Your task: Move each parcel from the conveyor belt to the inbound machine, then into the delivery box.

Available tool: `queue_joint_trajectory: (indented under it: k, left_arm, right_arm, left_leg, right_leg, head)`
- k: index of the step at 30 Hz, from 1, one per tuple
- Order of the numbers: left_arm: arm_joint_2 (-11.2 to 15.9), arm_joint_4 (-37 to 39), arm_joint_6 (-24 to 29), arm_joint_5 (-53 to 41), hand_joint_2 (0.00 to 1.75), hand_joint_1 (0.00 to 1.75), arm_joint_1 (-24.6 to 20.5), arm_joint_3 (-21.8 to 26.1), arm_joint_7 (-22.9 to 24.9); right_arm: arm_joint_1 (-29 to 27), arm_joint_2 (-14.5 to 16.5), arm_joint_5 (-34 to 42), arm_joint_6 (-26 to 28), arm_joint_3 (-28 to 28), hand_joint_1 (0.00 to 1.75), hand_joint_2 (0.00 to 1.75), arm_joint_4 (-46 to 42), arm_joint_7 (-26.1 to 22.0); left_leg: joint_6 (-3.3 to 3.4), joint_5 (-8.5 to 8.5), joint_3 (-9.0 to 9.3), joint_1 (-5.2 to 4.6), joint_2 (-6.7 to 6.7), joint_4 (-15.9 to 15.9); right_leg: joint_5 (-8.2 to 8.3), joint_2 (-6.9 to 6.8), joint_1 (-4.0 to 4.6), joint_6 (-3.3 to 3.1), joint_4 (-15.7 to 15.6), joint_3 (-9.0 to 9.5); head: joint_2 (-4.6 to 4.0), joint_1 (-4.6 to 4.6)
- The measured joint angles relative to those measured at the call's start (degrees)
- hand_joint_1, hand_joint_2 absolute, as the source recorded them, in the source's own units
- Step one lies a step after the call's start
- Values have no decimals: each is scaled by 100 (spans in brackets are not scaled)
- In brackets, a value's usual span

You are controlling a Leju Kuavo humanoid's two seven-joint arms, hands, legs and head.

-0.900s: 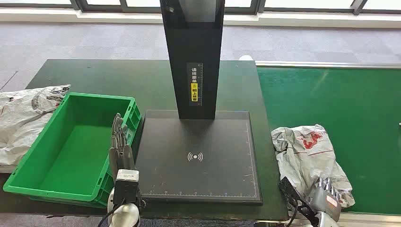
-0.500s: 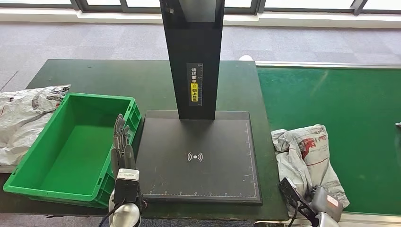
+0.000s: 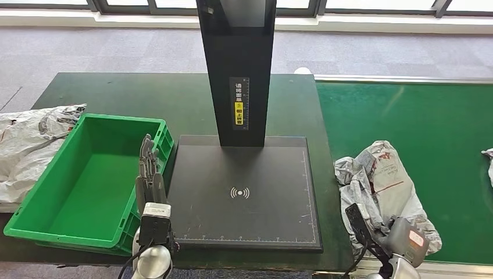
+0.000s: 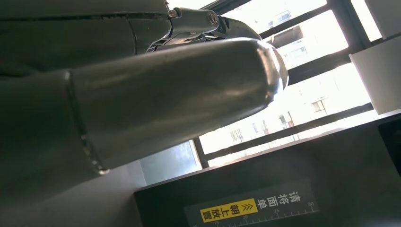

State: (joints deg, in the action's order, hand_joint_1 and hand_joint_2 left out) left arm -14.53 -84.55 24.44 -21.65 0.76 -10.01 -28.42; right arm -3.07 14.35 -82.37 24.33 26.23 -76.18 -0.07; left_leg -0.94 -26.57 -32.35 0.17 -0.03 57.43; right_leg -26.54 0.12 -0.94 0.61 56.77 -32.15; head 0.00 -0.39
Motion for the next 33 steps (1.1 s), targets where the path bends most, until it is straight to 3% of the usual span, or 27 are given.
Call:
queue_joint_trajectory:
  k: [4,7,16,19,23,26,29,33]
  left_arm:
    - [0,-12,0,-1,0,0,-3,1,1]
    - [-5,-13,-4,-3,0,0,-54,10,1]
    - [-46,206,-93,-9,0,0,-439,129,-34]
    - [-53,316,-98,-7,0,0,-517,139,-97]
    - [-64,447,-103,-5,0,0,-598,144,-146]
    - [-66,524,-140,-1,0,0,-614,146,-210]
    - [-71,626,-211,35,0,0,-672,151,-303]
    - [-82,782,-251,151,0,0,-732,155,-450]
  right_arm:
    - [-35,26,69,73,-8,175,175,-119,-31]
    - [-60,58,419,432,-23,175,175,-269,-224]
    - [-285,225,1877,1358,-99,175,175,-1197,-1281]
    - [-418,296,2480,1523,-101,175,175,-1522,-1863]
    - [-637,395,3793,1550,-162,175,175,-2082,-3009]
    - [-913,452,4431,1550,-460,175,175,-2598,-3586]
    - [-1122,493,4584,1403,-936,175,175,-3046,-3843]
    - [-1102,464,4545,740,-1683,175,175,-3169,-3677]
  left_leg:
    - [0,0,0,-1,-1,0]
    - [0,0,0,-2,-1,0]
    - [-2,4,0,-1,-3,0]
    - [-2,3,-2,-1,-2,0]
    - [-2,3,-5,-2,-2,0]
    - [-2,2,-6,-2,-1,0]
    - [-3,2,-6,0,1,-1]
    - [-4,4,-6,2,8,-3]
  right_leg:
    - [0,-1,-2,0,0,0]
    - [1,-1,-2,0,0,-1]
    - [1,-1,-1,-1,1,-3]
    - [1,0,-1,-1,0,-4]
    - [1,-1,-2,0,0,-5]
    - [1,-1,-2,0,0,-8]
    - [0,1,0,-1,1,-9]
    - [2,7,2,-3,2,-7]
  head:
    - [0,0]
    - [0,0]
    - [0,0]
    - [0,0]
    - [0,0]
    - [0,0]
    - [0,0]
    - [0,0]
